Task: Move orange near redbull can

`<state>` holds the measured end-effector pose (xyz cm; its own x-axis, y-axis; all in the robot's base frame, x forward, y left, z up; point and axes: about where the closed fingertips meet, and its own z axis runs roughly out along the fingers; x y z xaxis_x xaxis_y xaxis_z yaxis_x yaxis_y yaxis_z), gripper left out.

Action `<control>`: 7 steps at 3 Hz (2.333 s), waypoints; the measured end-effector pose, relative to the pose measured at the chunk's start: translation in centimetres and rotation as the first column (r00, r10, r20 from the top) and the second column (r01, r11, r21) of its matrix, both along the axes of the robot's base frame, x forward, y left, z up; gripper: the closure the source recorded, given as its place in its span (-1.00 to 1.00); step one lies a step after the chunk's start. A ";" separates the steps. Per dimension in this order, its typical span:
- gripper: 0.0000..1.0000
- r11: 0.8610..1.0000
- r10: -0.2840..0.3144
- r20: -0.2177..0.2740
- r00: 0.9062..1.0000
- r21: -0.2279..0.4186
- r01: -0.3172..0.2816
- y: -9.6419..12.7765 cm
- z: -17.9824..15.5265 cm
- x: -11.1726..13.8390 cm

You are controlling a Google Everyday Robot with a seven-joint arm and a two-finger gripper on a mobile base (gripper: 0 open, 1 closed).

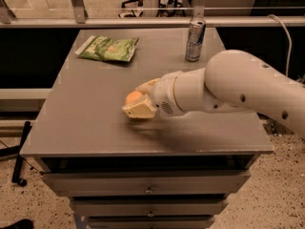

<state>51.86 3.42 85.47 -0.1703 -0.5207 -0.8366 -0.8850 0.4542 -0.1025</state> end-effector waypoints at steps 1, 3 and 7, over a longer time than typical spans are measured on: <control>1.00 0.996 -0.089 0.078 0.993 -0.012 0.091 -5.7 4.0 1.4; 1.00 0.993 -0.116 0.119 0.986 0.014 0.115 -8.4 4.8 3.3; 1.00 0.942 -0.328 0.202 0.923 0.141 0.304 -21.7 3.9 18.8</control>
Offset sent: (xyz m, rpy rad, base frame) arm 0.0102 -0.0440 0.0302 -0.0132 -0.0602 -0.0681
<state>70.66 -18.32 89.39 -0.1174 -0.3769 -0.9188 -0.6544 0.7253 -0.2139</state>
